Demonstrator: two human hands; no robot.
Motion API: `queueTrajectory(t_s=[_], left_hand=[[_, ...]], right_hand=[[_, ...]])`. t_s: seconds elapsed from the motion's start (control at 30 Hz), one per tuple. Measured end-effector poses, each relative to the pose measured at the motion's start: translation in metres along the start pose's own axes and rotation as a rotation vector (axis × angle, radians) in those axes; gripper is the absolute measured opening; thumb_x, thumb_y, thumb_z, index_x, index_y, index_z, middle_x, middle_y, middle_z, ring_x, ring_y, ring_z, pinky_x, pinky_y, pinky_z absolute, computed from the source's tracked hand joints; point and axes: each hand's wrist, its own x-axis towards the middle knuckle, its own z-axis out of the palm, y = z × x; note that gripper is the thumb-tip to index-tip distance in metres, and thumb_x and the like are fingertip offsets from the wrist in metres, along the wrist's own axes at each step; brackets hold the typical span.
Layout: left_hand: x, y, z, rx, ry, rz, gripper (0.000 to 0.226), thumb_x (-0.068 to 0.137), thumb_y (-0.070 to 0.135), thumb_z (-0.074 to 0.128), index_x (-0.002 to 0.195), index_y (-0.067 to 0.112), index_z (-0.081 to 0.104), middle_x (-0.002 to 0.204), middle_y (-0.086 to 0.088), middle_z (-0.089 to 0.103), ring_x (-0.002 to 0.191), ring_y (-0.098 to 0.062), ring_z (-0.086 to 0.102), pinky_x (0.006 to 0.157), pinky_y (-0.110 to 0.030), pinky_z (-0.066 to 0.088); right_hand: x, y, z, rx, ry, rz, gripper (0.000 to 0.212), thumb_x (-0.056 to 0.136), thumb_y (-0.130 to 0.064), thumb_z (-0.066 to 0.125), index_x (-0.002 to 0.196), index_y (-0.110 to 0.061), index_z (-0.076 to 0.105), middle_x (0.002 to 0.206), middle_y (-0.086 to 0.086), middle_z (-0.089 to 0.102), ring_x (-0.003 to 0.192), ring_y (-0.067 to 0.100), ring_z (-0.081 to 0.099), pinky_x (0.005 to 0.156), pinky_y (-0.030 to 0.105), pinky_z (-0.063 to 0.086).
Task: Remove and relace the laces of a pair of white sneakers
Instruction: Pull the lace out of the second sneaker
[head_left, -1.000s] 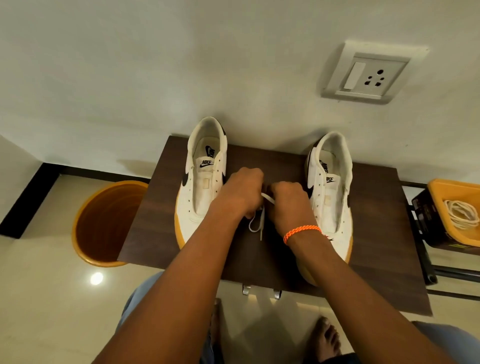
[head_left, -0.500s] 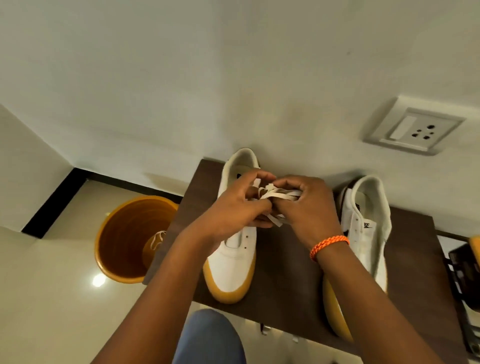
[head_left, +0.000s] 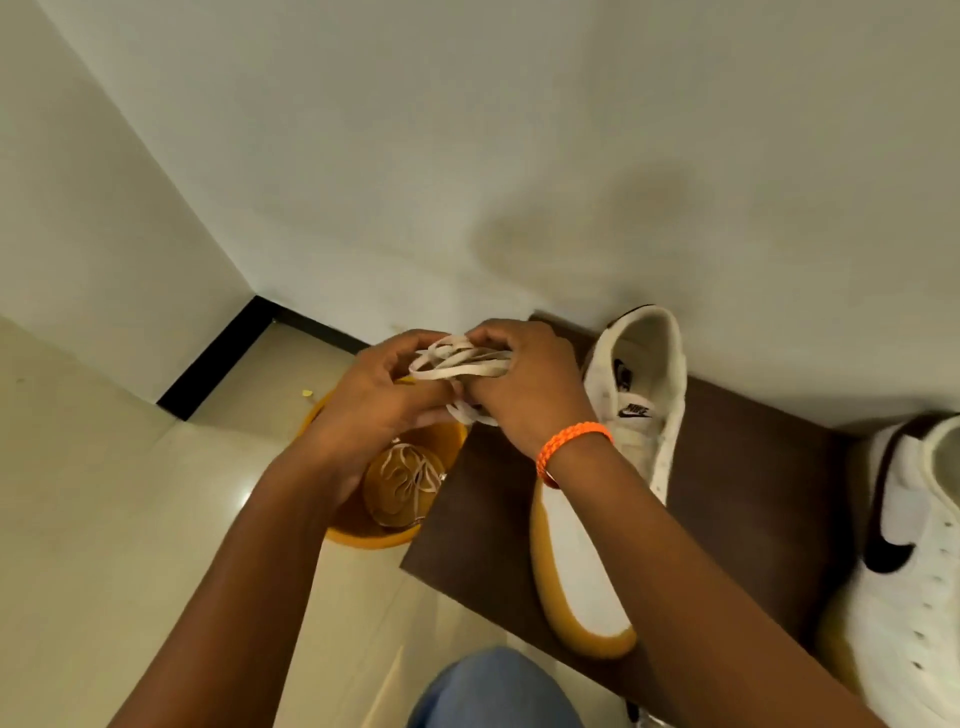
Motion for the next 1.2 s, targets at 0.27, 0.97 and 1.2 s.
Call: queueTrajectory(t_s=[0.27,0.97,1.2], left_hand=[[0.025,-0.070,-0.046,0.077,0.278,-0.160,0.032,0.094,0.011,0.076,0.123,0.026,0.075,0.110,0.004,0.080,0.100,-0.018,0.078,0.081,-0.032,0.065],[-0.057,0.051,0.101,0.064,0.414,-0.043,0.006,0.101,0.015,0.069,0.103,0.017,0.074,0.097,-0.001,0.078,0.094,-0.019,0.077,0.081,-0.038,0.065],[-0.057,0.092,0.274,0.158,-0.017,0.043,0.013,0.099,0.007,0.069,0.099,0.018,0.076,0.092,0.001,0.077,0.088,-0.017,0.077,0.084,-0.041,0.065]], right_hand=[[0.045,0.010,0.081,-0.359,-0.363,0.064,0.035,0.084,-0.019,0.081,0.118,-0.020,0.072,0.116,0.007,0.070,0.105,0.028,0.066,0.086,0.033,0.055],[-0.044,-0.018,-0.069,0.194,0.044,0.030,0.010,0.096,-0.014,0.068,0.099,-0.016,0.076,0.093,-0.007,0.074,0.090,0.008,0.069,0.082,0.034,0.059],[-0.139,0.030,-0.231,0.136,0.461,0.212,0.014,0.098,-0.010,0.064,0.102,-0.016,0.076,0.095,-0.007,0.075,0.092,0.008,0.071,0.085,0.031,0.059]])
